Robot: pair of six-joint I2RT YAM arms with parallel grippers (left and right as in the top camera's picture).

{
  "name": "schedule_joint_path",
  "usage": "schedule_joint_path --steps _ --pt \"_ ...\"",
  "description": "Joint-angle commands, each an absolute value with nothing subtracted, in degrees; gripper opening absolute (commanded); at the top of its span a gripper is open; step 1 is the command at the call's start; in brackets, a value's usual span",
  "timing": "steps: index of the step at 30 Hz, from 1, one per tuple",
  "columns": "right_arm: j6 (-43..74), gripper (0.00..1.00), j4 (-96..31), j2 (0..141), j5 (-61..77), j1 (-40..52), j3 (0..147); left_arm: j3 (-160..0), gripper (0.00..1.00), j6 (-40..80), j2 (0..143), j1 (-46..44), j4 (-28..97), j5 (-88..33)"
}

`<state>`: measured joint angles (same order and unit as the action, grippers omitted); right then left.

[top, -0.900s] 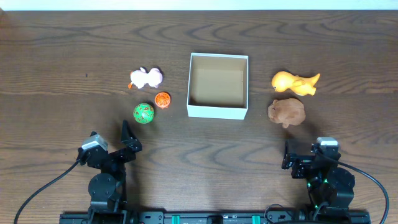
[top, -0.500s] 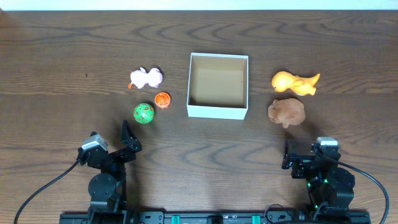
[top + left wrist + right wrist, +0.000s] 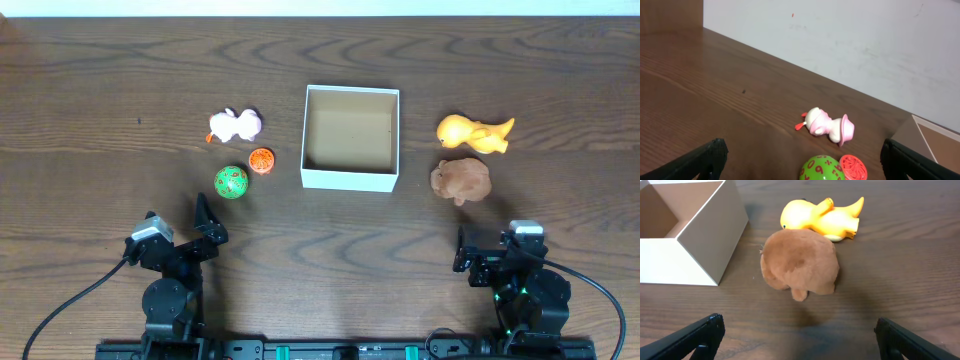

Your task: Pack container

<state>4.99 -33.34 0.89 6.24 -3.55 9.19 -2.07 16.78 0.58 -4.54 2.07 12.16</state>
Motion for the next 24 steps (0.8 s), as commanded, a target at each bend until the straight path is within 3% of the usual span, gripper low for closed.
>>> schedule_joint_path --steps 1,11,18,24 --pt "4.7 0.99 -33.4 0.4 5.6 -3.0 8.7 -0.2 0.98 17.3 0.3 -4.2 2.7 12.2" --pt "5.0 0.99 -31.2 0.4 5.4 -3.0 8.7 -0.2 0.98 17.3 0.3 -4.2 1.7 12.2" --pt "24.4 0.99 -29.8 0.4 19.5 -3.0 8.7 -0.7 0.98 17.3 0.3 -4.2 0.7 10.0" --pt "25.6 0.99 -26.7 0.6 24.2 -3.0 9.6 -3.5 0.98 17.3 1.1 -4.2 2.2 4.8"
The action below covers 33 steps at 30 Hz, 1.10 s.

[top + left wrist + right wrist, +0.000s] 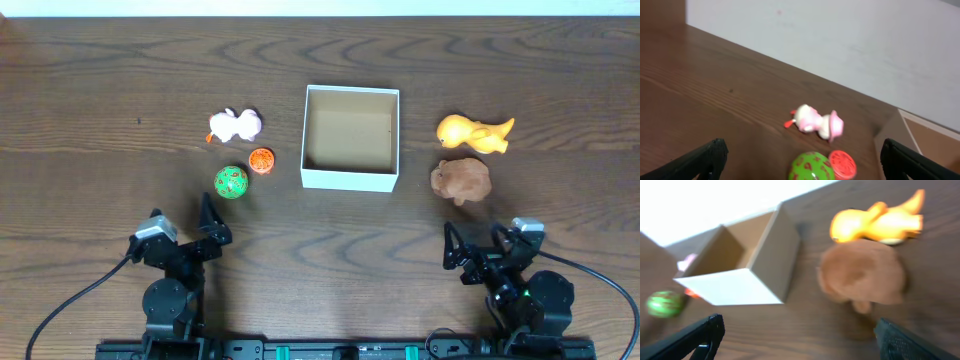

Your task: Pack container

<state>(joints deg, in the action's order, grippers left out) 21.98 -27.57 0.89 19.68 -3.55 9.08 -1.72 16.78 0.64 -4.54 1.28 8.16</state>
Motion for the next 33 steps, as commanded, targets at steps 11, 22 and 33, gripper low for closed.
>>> schedule_joint_path --steps 11,22,33 --pt "16.0 0.99 -31.4 21.7 20.3 -3.0 30.1 -27.4 0.98 13.6 23.2 -4.2 16.1 7.3" --pt "7.5 0.99 -51.4 57.5 15.5 -2.9 63.5 -50.7 0.98 7.9 51.0 -4.2 20.6 8.4" --pt "0.1 0.99 -66.0 83.3 5.8 2.9 83.4 -58.7 0.98 6.9 67.2 3.6 28.9 10.3"
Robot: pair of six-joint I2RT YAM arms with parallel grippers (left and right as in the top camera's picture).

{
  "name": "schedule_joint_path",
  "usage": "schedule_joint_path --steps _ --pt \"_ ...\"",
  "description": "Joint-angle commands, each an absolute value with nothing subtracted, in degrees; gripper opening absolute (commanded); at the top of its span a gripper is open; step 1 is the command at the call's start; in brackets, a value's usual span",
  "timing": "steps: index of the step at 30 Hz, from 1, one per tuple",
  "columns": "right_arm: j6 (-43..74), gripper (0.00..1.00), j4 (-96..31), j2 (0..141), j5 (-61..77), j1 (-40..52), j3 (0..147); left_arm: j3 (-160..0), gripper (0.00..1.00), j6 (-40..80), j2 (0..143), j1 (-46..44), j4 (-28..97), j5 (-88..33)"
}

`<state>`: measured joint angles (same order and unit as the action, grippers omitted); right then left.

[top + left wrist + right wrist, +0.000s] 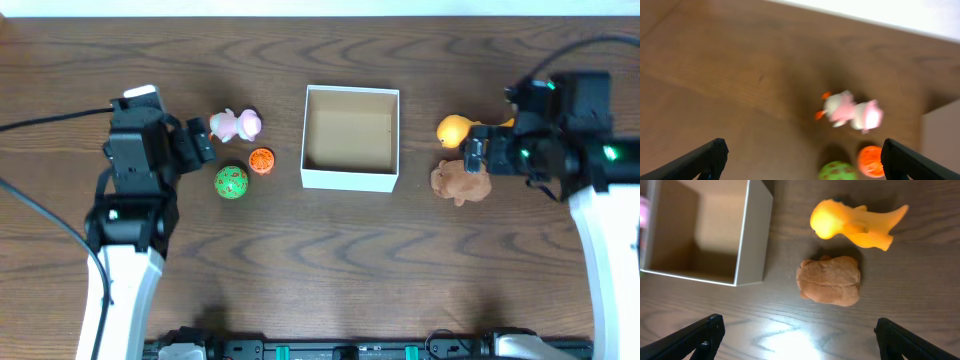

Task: Pack container
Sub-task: 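Reach the right gripper to the brown plush and grasp it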

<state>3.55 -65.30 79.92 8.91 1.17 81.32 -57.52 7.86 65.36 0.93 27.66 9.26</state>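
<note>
An open white box point(350, 172) stands mid-table, nothing inside it point(754, 240). To its left lie a pink toy point(236, 124) point(851, 110), an orange ball point(261, 159) point(870, 161) and a green ball point(231, 182) point(838, 171). To its right lie a yellow toy point(452, 129) point(854, 224) and a brown plush point(460, 182) point(830, 280). My left gripper point(199, 148) point(800, 165) hangs open just left of the pink toy. My right gripper point(480, 155) point(800, 342) hangs open above the brown plush. Neither holds anything.
The dark wooden table point(330, 270) runs to a pale wall strip at the far edge point(320, 8). My right arm point(560, 130) covers the yellow toy's tail in the overhead view. A bright glare spot lies on the wood near the plush point(800, 340).
Both arms have left the table's front edge and stand raised over the toys, the left beside the pink toy, the right above the brown plush. The toys and box lie as before.
Both arms were folded low at the front edge, grippers open, facing the toys. A little later they were still there, the right wrist turned toward the box. Now both reach out over the toy groups, still open.
</note>
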Motion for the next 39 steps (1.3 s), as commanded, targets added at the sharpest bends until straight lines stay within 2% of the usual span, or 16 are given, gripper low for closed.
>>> schedule_joint_path --steps 1,6,13,20,25,30,31,33,36,38,39 --pt "0.1 0.99 -65.9 84.5 5.8 3.3 83.4 -58.7 0.98 6.9 67.9 4.5 29.6 10.3" --pt "0.2 0.99 -65.4 90.9 6.7 3.3 83.2 -58.7 0.98 6.9 70.2 8.1 31.7 10.3" --pt "3.3 0.99 -65.1 100.7 6.3 3.2 83.0 -58.7 0.98 6.9 71.0 8.3 33.8 10.3" --pt "8.3 0.99 -64.1 109.9 -0.9 3.5 83.0 -58.6 0.98 6.9 71.1 8.3 33.8 10.3" --pt "8.3 0.94 -62.7 114.7 -0.4 3.8 82.8 -58.6 0.98 6.9 71.1 8.3 33.8 10.3" --pt "8.3 0.66 -60.8 118.0 2.6 4.0 80.9 -58.6 0.98 6.9 71.1 8.3 33.8 10.3" --pt "8.3 0.59 -60.4 118.2 2.6 4.0 80.4 -58.6 0.98 6.9 71.1 8.3 33.8 10.3" --pt "8.3 0.35 -59.7 118.3 2.6 4.3 79.3 -58.6 0.98 6.9 71.1 8.3 33.8 10.3" --pt "8.3 0.13 -59.6 118.2 2.1 4.7 79.2 -58.6 0.98 6.9 71.1 8.3 33.8 10.3" --pt "8.3 0.02 -59.5 117.6 1.5 5.1 79.2 -58.6 0.98 6.9 71.1 8.3 33.8 10.3" --pt "8.3 0.01 -59.6 117.1 1.1 5.4 79.3 -58.6 0.98 6.9 71.1 8.3 33.8 10.3"
